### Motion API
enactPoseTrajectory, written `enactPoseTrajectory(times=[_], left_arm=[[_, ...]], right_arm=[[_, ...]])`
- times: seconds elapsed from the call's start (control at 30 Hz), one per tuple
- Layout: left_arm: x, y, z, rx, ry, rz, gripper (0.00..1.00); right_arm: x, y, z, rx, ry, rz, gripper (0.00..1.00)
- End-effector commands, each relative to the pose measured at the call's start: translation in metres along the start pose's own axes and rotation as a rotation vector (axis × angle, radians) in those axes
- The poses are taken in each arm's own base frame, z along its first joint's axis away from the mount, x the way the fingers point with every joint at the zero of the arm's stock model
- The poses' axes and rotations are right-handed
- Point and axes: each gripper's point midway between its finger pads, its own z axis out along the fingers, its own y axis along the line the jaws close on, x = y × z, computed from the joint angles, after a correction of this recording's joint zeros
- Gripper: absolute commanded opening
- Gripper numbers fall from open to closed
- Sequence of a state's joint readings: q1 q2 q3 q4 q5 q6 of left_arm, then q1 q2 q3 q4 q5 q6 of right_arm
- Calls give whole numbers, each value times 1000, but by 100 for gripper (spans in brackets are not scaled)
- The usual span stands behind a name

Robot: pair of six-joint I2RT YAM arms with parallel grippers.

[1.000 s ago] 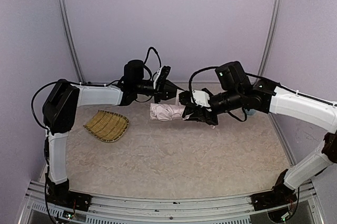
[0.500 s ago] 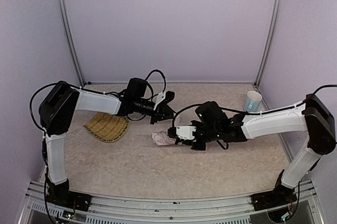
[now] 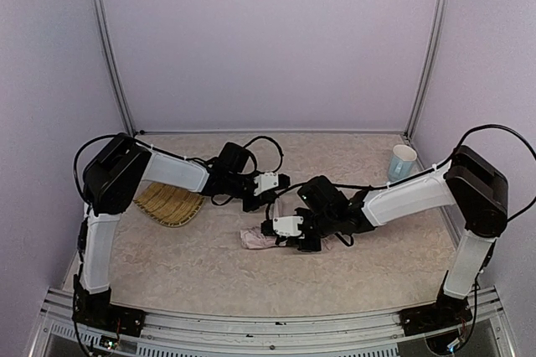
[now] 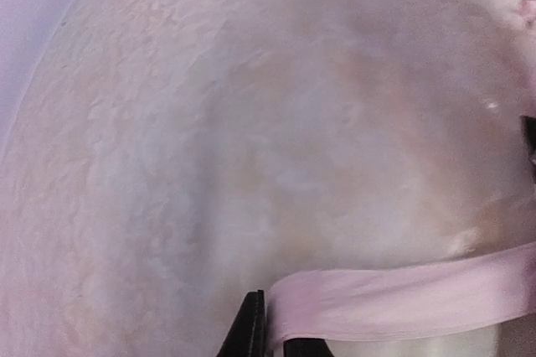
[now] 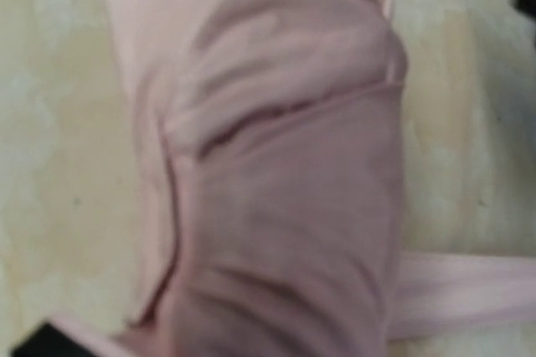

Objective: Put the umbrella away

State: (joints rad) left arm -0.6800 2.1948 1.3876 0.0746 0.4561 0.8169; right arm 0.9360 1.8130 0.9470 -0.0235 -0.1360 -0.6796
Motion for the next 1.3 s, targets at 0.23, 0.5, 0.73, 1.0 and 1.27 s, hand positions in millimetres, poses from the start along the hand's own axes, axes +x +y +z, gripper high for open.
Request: enactPoseTrajectory(times=[0.23,0.5,0.73,1.0,1.27], left_arm=[[-24,129,-71,-483,2,-92,57],[-88,10,-172,-270,-260,-86,42],[-70,-108,-152,-95,-249,-74,58],[-49,-101,-102,-85,-225,-211,69],[-16,-121,-53,13,-77,-291,74]], right_arm=[[94,100,7,-372,315,77,0],[87,98,5,-418,270,161,0],[82,88,4,-409,226,201,0],[84,74,6,-313,212,126,0],[78,60,6,-180,174,22,0]])
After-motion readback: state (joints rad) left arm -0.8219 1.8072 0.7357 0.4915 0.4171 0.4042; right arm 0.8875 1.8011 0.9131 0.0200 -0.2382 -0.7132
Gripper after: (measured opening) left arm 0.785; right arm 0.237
